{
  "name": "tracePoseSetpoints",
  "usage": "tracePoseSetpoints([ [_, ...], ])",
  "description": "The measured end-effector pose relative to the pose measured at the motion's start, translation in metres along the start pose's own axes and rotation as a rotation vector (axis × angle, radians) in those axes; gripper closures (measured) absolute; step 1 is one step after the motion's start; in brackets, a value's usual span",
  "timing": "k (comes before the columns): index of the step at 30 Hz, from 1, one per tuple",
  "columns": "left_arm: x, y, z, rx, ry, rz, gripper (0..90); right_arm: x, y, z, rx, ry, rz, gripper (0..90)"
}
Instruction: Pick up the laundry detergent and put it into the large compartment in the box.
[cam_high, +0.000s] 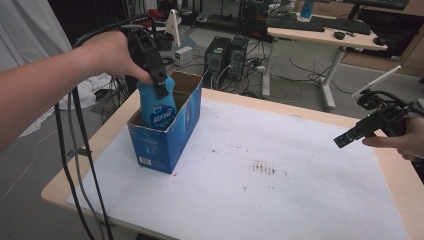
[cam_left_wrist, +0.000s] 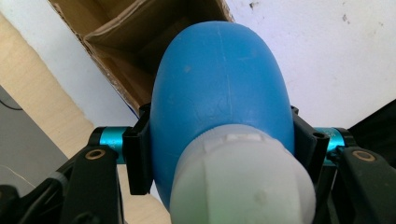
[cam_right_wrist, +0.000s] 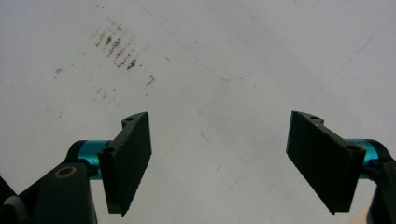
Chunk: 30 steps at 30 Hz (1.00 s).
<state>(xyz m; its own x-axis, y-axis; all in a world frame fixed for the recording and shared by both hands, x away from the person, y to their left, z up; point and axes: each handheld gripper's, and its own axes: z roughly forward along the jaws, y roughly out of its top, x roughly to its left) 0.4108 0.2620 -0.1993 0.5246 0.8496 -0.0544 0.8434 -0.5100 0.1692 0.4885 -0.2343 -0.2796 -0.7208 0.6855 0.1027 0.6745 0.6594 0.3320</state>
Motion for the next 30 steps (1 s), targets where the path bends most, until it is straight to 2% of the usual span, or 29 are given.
tracePoseSetpoints([
  [19,0.001,-0.002,0.03,0.027,0.0,0.001,38.1,-0.001,-0.004,0.001,-0.002,0.0,0.003,21.6],
  [30,0.001,-0.002,0.046,0.046,-0.002,0.03,38.0,-0.002,-0.006,0.002,0.005,0.001,0.01,21.6],
])
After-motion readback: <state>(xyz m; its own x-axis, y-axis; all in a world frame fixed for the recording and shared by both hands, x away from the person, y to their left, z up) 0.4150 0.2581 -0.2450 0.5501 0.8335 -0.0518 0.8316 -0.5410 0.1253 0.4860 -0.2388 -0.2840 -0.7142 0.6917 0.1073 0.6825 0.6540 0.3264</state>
